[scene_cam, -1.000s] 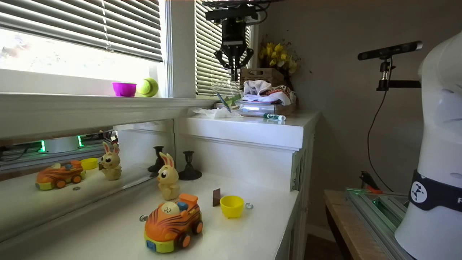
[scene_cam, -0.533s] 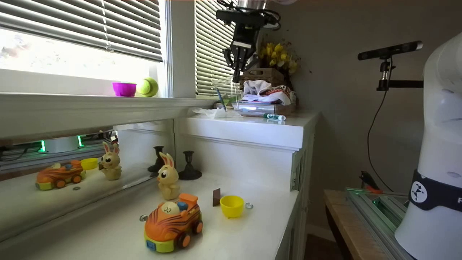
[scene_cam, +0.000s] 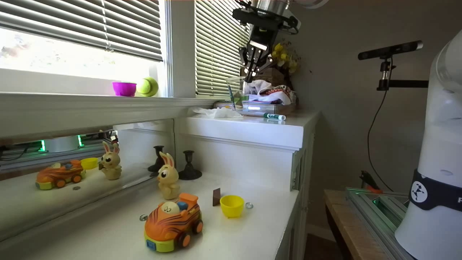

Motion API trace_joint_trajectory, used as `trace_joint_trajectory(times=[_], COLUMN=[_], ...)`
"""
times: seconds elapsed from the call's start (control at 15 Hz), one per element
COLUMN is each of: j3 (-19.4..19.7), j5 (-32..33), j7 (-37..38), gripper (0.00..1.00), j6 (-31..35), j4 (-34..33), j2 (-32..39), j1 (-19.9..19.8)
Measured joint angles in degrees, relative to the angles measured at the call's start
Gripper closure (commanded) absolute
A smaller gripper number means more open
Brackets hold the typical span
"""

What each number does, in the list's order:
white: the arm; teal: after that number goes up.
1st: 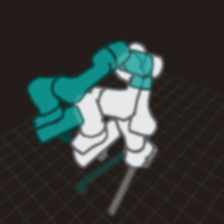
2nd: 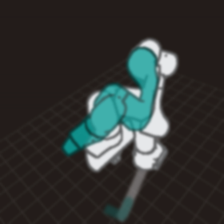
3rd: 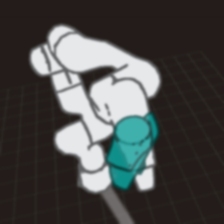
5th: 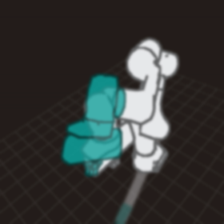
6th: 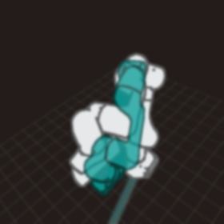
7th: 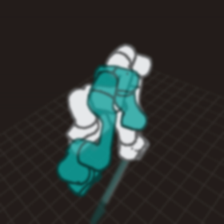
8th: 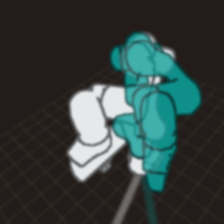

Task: Place the clear cup upright.

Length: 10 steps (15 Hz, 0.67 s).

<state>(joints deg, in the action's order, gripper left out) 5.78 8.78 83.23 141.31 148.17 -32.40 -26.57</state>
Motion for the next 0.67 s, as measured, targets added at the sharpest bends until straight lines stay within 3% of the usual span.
trace_joint_trajectory(times=[0.67], j3=[-0.61], j5=[-1.03], j7=[2.17], gripper=[0.98], j6=[3.10], j4=[8.33], j2=[-6.73], j1=[-2.68])
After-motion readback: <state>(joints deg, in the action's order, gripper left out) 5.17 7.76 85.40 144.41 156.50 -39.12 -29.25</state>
